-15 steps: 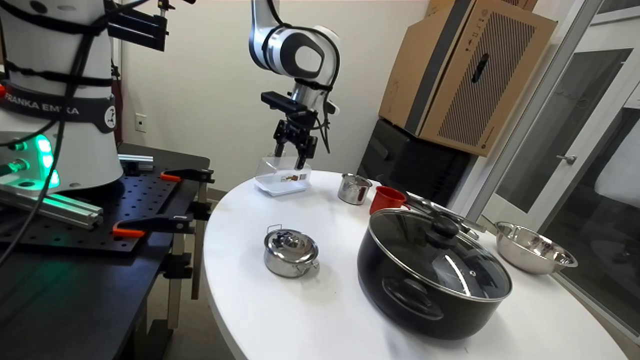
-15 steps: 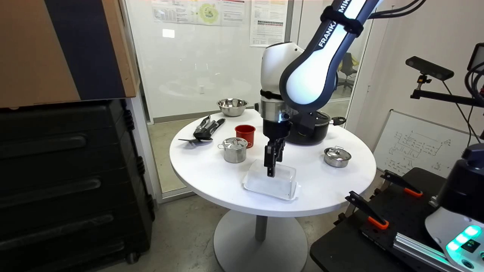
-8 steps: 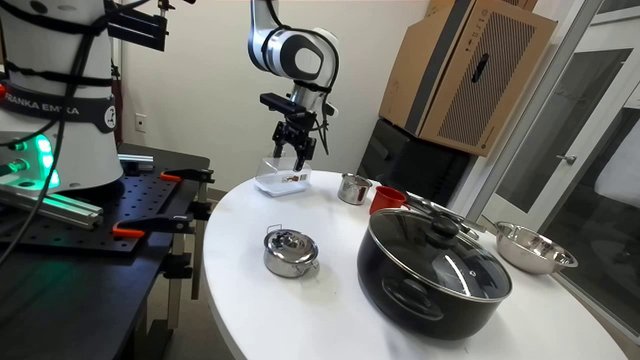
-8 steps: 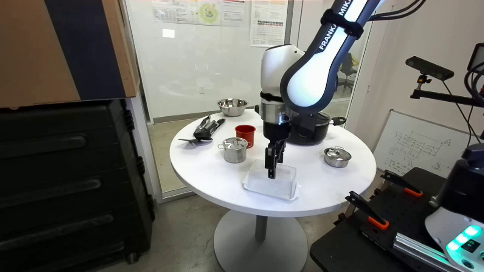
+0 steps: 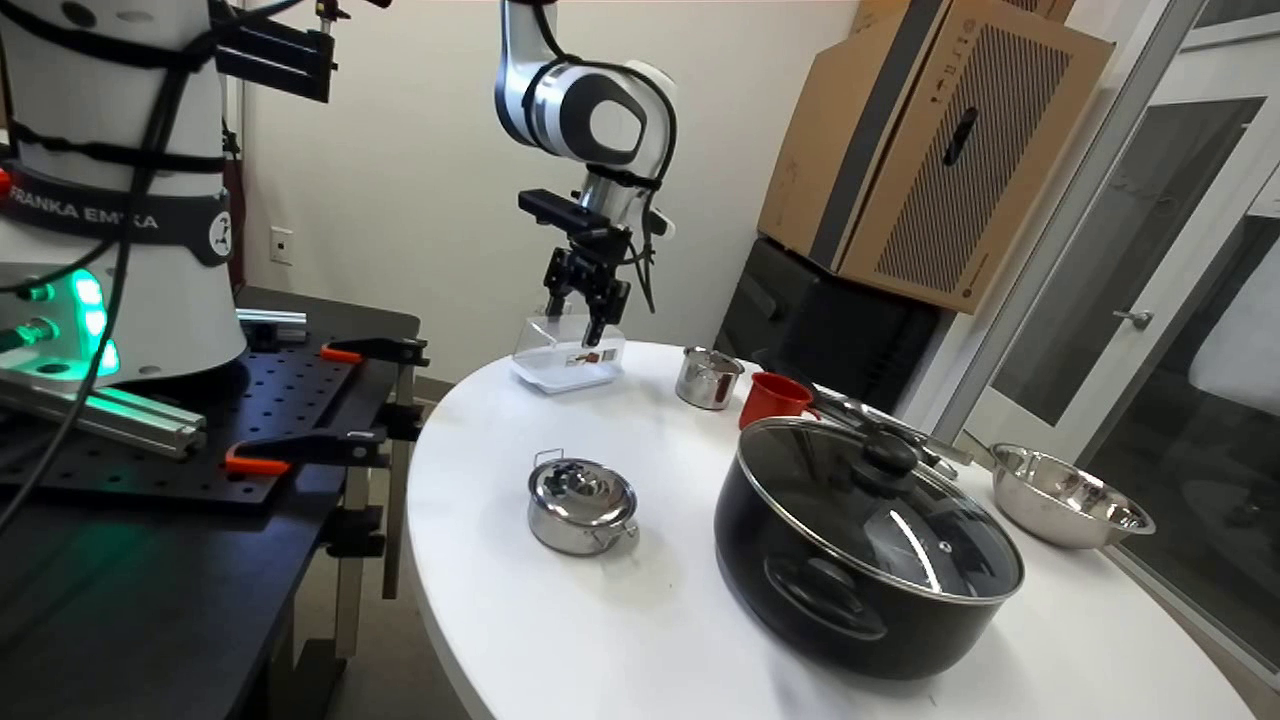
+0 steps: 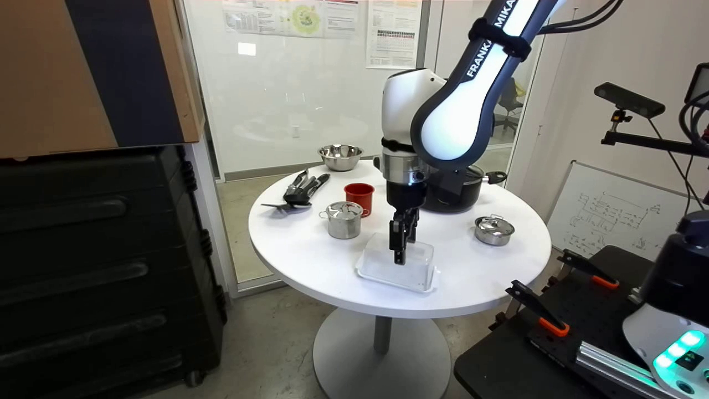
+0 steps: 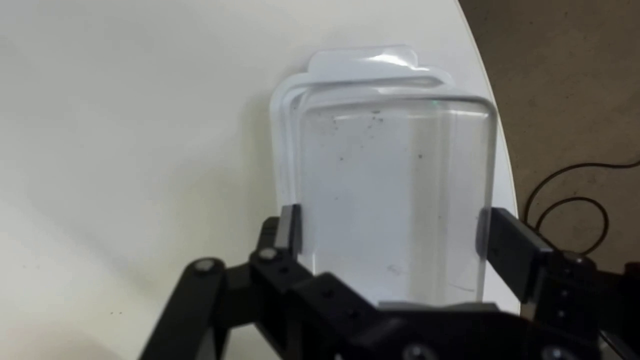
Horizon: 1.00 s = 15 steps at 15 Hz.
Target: Uncover the white plate and put the clear lid on the table
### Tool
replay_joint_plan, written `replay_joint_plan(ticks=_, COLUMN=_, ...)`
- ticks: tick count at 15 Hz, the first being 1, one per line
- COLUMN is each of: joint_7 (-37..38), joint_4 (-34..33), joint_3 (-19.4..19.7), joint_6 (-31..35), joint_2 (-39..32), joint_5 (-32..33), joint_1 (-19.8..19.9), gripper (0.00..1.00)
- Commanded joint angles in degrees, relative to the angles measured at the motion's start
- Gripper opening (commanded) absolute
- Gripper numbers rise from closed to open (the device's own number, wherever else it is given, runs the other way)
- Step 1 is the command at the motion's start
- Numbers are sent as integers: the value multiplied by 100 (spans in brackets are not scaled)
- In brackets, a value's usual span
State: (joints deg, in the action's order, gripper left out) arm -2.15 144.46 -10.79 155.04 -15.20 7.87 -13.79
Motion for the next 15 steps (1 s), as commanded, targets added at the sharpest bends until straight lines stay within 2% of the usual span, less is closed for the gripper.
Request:
replay_joint_plan(ticks=1, joint_7=133, joint_4=-56, joint_3=-20, joint_6=73, joint_2=25, joint_5=50, joint_1=-61, gripper=64)
replay_joint_plan(ticks=7, joint_7=-102, joint_4=145, joint_3=-283, joint_6=107, joint_2=707, joint_5=-325, joint_1=78, gripper=64)
replay_joint_plan(ticks=10, joint_7=-67, joint_4=113, joint_3=-128, joint_6=-56, joint_2=988, joint_5=-225, joint_1=145, gripper=64)
replay_joint_plan(ticks=13, joint_7=-351, joint_4=1, joint_3=20, joint_6=-358, joint_2=1017, joint_5=-360, joint_1=402, gripper=64)
replay_joint_plan(ticks=15, joint_7=-343, joint_4=-71, joint_3=188, joint_6=-599, joint_2=950, joint_5=-196, joint_1=542, gripper=64)
